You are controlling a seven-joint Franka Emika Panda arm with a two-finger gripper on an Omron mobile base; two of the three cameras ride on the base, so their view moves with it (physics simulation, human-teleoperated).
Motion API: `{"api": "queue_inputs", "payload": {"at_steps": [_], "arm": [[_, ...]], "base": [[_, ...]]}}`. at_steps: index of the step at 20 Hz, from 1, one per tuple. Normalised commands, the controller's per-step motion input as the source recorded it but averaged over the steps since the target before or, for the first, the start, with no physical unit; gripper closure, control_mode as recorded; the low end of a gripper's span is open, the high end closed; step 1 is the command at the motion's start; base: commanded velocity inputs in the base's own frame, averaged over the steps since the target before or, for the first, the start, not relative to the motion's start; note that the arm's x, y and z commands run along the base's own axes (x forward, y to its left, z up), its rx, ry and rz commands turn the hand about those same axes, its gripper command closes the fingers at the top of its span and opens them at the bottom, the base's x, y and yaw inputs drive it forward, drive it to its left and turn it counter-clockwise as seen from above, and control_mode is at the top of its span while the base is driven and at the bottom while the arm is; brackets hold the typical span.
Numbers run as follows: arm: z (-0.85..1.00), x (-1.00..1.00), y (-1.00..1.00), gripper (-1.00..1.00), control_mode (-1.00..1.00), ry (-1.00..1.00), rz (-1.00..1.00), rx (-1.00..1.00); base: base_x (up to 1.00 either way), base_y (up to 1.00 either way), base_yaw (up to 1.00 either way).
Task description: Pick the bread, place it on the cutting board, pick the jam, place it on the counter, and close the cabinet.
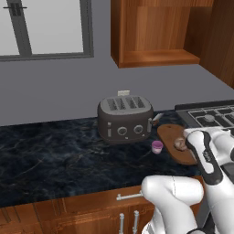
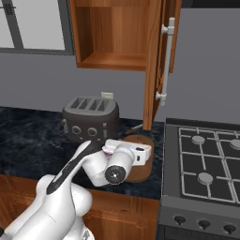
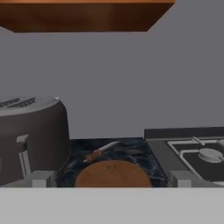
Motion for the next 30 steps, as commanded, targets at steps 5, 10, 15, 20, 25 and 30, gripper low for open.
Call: {"api": "queue_inputs", "payload": {"at_steps": [5, 10, 15, 20, 25, 30], "arm": [[0.21, -0.11, -0.01, -1.00, -1.00, -0.06, 0.00, 0.00], [0.19, -0.13, -0.05, -1.00, -1.00, -0.03, 0.00, 0.00], [0.20, -0.10, -0.09, -1.00, -1.00, 0.00, 0.00, 0.00], [0.25, -0.12, -0.12, -1.00, -1.00, -0.01, 0.00, 0.00], [0.21, -0.19, -0.15, -1.00, -1.00, 0.00, 0.00, 0.00], [0.13, -0.23, -0.19, -1.00, -1.00, 0.00, 0.00, 0.00]], "base": [[0.00, 0.00, 0.00], [0.00, 0.00, 0.00], [0.00, 0.00, 0.00], [0.00, 0.00, 0.00], [0.00, 0.00, 0.00], [0.00, 0.00, 0.00]]}}
